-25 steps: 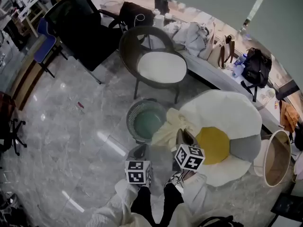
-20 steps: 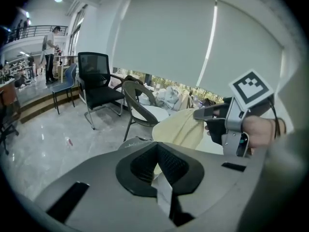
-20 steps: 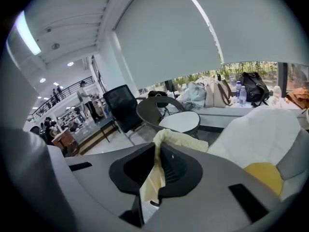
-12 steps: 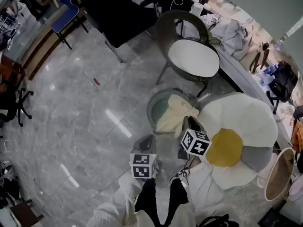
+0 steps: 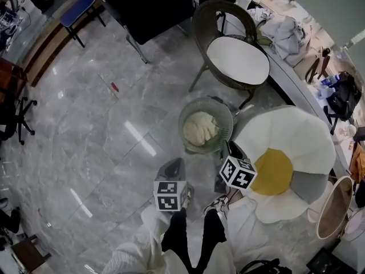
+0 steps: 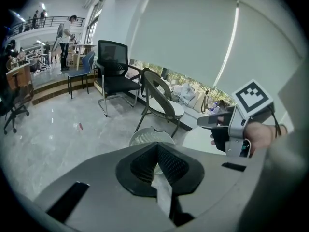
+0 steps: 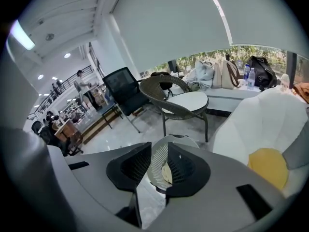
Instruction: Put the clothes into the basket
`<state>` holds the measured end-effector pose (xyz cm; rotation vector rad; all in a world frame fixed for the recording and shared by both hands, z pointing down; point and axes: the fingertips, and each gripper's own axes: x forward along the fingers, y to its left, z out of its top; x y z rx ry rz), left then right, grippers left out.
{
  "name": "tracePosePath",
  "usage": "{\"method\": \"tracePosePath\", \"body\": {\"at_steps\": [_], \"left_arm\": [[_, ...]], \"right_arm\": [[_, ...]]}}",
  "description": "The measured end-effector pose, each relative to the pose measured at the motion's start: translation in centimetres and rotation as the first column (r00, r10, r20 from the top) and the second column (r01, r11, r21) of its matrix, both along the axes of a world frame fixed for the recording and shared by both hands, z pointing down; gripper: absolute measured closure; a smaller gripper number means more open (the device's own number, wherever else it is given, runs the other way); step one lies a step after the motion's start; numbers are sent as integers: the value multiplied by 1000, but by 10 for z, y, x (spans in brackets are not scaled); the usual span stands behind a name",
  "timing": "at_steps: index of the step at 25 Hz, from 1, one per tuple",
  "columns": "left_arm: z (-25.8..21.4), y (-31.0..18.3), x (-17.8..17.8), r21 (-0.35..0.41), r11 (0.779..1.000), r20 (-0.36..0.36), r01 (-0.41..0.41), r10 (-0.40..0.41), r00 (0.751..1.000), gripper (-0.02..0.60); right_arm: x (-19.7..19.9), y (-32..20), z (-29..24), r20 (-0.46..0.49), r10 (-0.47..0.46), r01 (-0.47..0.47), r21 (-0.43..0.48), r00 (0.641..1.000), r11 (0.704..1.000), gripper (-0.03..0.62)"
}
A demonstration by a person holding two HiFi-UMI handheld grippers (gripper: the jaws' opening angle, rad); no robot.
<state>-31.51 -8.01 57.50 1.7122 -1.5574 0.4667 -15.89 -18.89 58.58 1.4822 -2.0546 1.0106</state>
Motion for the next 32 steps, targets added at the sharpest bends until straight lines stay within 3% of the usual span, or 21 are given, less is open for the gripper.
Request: {"method": "tracePosePath", "body": {"at_steps": [9, 15, 21, 28, 32], "left_arm": [[-45, -12, 8, 60, 997, 0, -56, 56, 998, 586], [-105, -16, 25, 112, 987, -14, -114, 116, 993, 586], [-165, -7, 47, 177, 964, -11, -197, 202, 979, 585], [-212, 11, 81, 213, 936, -67, -281, 301, 951, 586], [-240, 16, 104, 260, 911, -63, -319, 346, 936, 586]], "right_arm": [[10, 26, -53, -1, 19, -19, 48, 1000, 999, 507], [27, 43, -115, -8, 53, -51, 101, 999, 994, 508], [54, 71, -174, -11, 115, -112, 164, 993, 980, 518], [102, 119, -233, -14, 250, -240, 237, 968, 941, 551], [128, 144, -259, -11, 292, -279, 272, 956, 921, 553]]}}
